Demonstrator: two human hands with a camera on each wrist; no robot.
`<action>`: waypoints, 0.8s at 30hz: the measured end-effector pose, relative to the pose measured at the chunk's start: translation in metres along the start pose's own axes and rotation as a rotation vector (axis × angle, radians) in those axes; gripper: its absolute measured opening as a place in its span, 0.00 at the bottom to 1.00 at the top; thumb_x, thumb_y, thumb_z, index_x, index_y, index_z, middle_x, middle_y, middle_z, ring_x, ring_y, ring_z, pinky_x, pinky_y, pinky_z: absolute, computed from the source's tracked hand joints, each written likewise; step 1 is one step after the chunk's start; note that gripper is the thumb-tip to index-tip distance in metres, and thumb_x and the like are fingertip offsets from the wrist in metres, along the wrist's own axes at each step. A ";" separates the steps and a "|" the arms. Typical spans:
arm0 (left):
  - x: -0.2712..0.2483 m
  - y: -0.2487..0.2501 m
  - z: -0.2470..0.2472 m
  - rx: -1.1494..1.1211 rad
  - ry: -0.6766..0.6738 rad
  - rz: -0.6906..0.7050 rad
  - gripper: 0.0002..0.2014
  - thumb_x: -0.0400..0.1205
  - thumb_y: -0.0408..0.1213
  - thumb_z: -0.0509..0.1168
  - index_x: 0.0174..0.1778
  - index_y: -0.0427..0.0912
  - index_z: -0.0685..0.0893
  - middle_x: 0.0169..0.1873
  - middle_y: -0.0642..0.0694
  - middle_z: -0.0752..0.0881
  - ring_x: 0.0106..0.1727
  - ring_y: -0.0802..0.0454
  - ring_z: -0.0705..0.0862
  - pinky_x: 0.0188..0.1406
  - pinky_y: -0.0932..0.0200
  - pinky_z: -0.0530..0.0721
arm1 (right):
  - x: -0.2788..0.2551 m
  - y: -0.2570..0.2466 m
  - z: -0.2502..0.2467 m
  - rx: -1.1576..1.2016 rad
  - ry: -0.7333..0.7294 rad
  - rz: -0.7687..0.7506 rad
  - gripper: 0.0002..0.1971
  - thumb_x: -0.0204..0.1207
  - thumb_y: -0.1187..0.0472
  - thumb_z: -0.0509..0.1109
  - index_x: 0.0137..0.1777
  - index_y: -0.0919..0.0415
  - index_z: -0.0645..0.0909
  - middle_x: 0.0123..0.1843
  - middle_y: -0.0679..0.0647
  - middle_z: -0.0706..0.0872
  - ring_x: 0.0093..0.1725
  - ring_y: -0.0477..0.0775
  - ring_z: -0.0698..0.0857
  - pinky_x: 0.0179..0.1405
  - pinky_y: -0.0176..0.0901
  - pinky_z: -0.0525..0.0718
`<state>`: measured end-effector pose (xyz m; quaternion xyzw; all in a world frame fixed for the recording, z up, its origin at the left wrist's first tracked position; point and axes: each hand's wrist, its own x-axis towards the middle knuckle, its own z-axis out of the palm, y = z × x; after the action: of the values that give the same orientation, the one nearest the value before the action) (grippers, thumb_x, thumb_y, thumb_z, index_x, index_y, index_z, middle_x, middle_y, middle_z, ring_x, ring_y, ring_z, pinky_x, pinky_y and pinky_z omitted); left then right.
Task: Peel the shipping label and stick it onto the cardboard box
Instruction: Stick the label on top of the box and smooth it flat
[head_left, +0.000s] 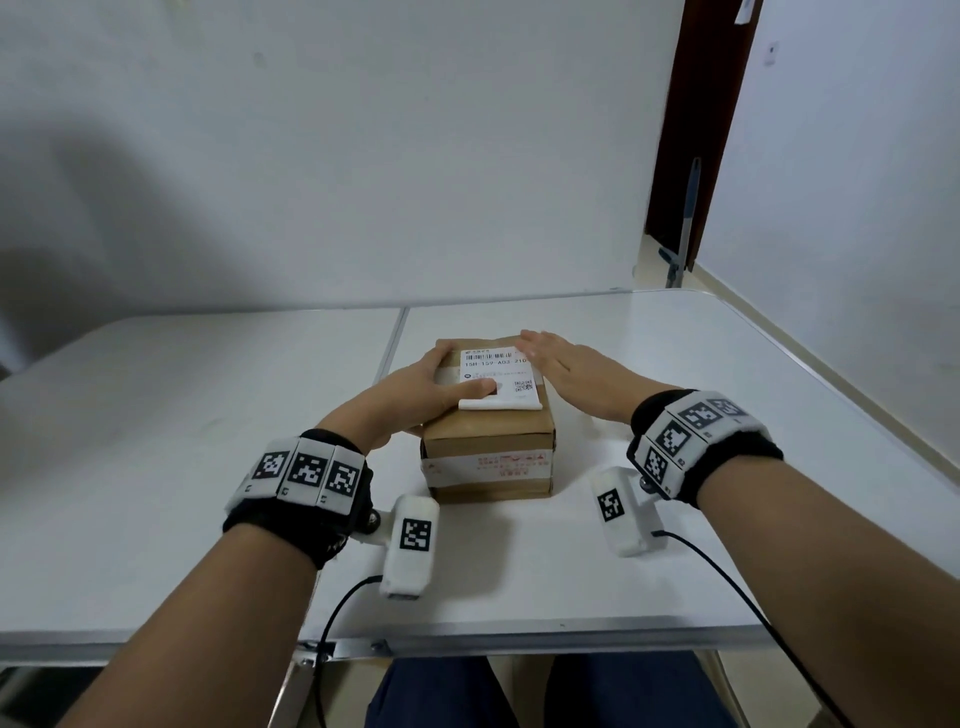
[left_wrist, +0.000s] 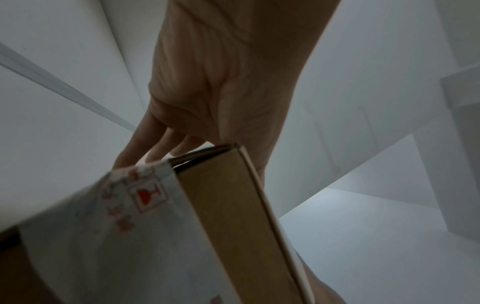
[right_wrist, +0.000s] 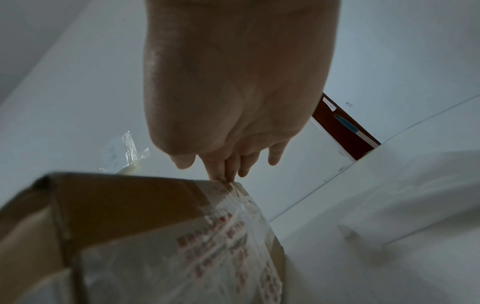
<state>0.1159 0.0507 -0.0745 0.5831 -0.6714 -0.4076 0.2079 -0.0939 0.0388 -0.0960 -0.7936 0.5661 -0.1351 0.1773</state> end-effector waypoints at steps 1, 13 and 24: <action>0.001 -0.001 0.001 0.008 0.006 0.003 0.36 0.78 0.59 0.65 0.80 0.61 0.57 0.51 0.57 0.75 0.43 0.63 0.80 0.32 0.65 0.81 | -0.002 0.000 0.000 0.046 0.032 -0.002 0.26 0.89 0.49 0.40 0.85 0.52 0.54 0.88 0.48 0.53 0.86 0.47 0.51 0.85 0.48 0.48; 0.007 -0.010 -0.002 -0.056 -0.032 -0.023 0.21 0.87 0.49 0.48 0.77 0.65 0.61 0.61 0.52 0.81 0.49 0.53 0.84 0.42 0.53 0.88 | 0.002 -0.005 0.009 0.119 -0.044 -0.059 0.29 0.87 0.44 0.36 0.85 0.49 0.55 0.87 0.47 0.57 0.85 0.50 0.56 0.84 0.56 0.50; 0.014 -0.011 0.007 0.034 0.100 -0.011 0.22 0.88 0.47 0.47 0.80 0.61 0.60 0.60 0.49 0.75 0.45 0.51 0.80 0.33 0.56 0.83 | -0.039 -0.014 0.016 0.127 -0.029 -0.114 0.27 0.88 0.47 0.34 0.83 0.45 0.62 0.86 0.42 0.57 0.86 0.41 0.47 0.85 0.50 0.43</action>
<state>0.1142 0.0396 -0.0895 0.6096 -0.6638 -0.3678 0.2292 -0.0884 0.0819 -0.1046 -0.8138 0.5074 -0.1690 0.2275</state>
